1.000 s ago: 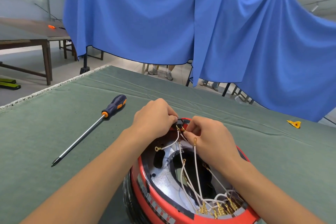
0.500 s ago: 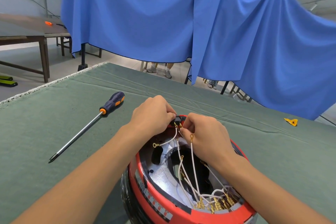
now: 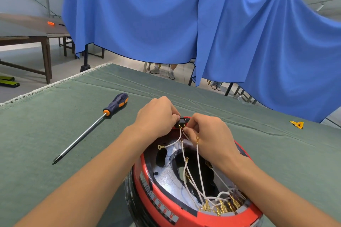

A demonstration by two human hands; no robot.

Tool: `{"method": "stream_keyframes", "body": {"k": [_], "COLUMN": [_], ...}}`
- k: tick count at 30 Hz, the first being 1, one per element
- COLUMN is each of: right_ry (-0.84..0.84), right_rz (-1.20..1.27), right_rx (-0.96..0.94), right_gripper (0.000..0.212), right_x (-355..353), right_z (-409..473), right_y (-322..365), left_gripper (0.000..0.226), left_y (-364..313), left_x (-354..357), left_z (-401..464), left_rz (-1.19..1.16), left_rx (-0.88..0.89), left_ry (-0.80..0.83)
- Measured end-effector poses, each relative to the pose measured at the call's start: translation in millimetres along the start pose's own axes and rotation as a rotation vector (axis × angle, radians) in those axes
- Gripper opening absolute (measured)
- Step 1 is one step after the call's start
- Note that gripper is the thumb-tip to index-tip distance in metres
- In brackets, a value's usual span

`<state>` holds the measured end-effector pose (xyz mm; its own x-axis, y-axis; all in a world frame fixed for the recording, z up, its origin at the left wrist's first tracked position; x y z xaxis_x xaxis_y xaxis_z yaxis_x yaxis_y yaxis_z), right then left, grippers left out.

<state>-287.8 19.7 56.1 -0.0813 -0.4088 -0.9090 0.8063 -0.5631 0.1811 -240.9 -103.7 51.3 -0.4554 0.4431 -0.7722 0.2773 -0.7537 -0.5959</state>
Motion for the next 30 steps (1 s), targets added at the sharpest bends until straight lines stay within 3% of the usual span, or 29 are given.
{"method": "stream_keyframes", "body": {"k": [4, 10, 14, 21, 26, 30], "right_ry": [0.005, 0.005, -0.008, -0.098, -0.118, -0.165], "right_rz": [-0.067, 0.002, 0.113, 0.256, 0.287, 0.304], "right_rx": [-0.026, 0.027, 0.105, 0.113, 0.139, 0.138], "right_gripper": [0.012, 0.009, 0.018, 0.014, 0.012, 0.016], "right_x": [1, 2, -3, -28, -44, -57], "right_z": [1, 2, 2, -17, -27, -27], "right_y": [3, -3, -11, -26, -39, -40], "left_gripper": [0.02, 0.022, 0.02, 0.012, 0.016, 0.013], "left_y": [2, 2, 3, 23, 26, 46], "left_x": [0, 1, -3, -13, -17, -20], "left_z": [0, -1, -1, -7, 2, 8], "left_rz": [-0.007, -0.009, -0.085, 0.041, 0.121, 0.061], "left_rx": [-0.003, -0.004, -0.014, -0.135, -0.131, -0.248], "left_ry": [0.001, 0.008, 0.049, 0.361, 0.203, 0.04]}}
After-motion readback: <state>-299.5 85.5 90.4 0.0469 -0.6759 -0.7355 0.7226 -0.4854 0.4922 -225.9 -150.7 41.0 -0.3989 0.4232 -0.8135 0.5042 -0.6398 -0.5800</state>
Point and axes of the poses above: each hand's wrist, its own z-axis towards the middle knuckle, its own x-axis out of the palm, y = z × x, the point moved 6 cm from there along z, towards the middle knuckle, and after that the axes turned 3 degrees about z, right-handed, at the moved point
